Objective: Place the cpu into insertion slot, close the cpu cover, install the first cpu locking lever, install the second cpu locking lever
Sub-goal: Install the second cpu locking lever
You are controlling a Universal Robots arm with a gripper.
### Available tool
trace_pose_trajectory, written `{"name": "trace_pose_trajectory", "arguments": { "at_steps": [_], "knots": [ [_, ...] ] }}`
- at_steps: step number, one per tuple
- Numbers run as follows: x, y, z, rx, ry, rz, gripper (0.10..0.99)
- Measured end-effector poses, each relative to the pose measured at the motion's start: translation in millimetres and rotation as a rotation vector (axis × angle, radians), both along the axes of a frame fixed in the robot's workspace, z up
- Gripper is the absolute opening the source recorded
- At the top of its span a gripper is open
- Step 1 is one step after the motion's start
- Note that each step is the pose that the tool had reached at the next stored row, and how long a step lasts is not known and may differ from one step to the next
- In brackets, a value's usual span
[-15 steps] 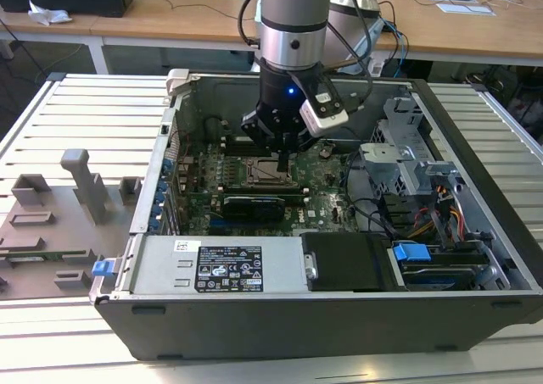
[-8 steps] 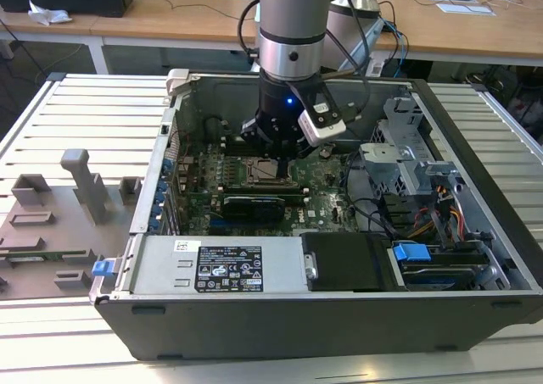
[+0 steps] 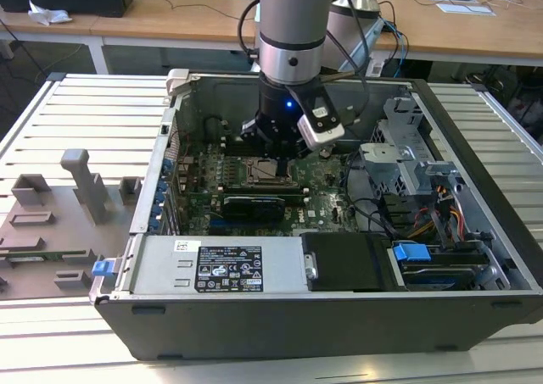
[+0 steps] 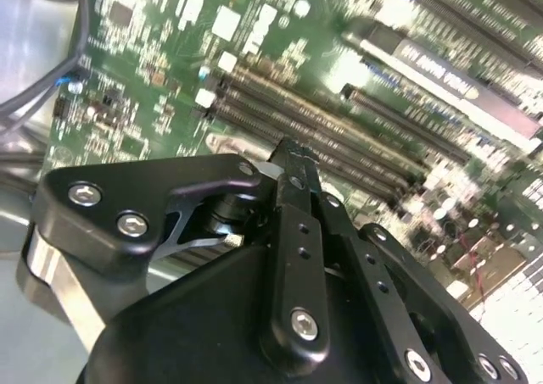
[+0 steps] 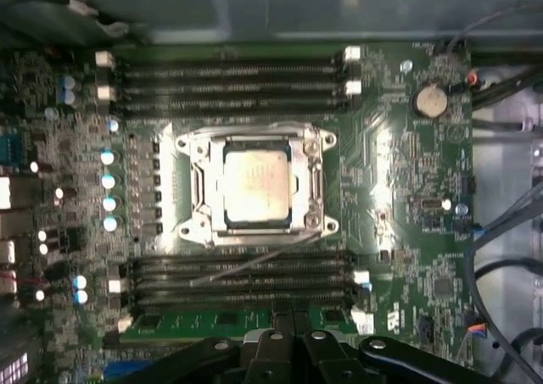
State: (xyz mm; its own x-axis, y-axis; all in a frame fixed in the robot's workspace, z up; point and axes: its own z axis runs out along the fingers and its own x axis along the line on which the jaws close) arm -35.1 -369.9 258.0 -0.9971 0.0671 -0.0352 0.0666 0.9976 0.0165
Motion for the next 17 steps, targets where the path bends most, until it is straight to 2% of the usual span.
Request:
{"name": "trace_pose_trajectory", "arguments": {
  "at_steps": [2,4,6,7,9,15,17],
  "knots": [
    [0.1,0.0,0.0,0.047,-0.0001,0.000,0.106],
    [0.0,0.0,0.0,0.080,-0.0001,0.000,0.106],
    [0.0,0.0,0.0,0.094,-0.0001,0.000,0.106],
    [0.0,0.1,0.0,0.099,-0.0001,0.000,0.106],
    [0.0,-0.2,-1.4,0.099,-0.0001,0.000,0.106],
    [0.0,-0.6,-13.2,0.099,0.0001,0.000,0.106],
    [-0.6,-2.9,-14.9,0.099,0.0000,0.000,0.106]
  ]
}}
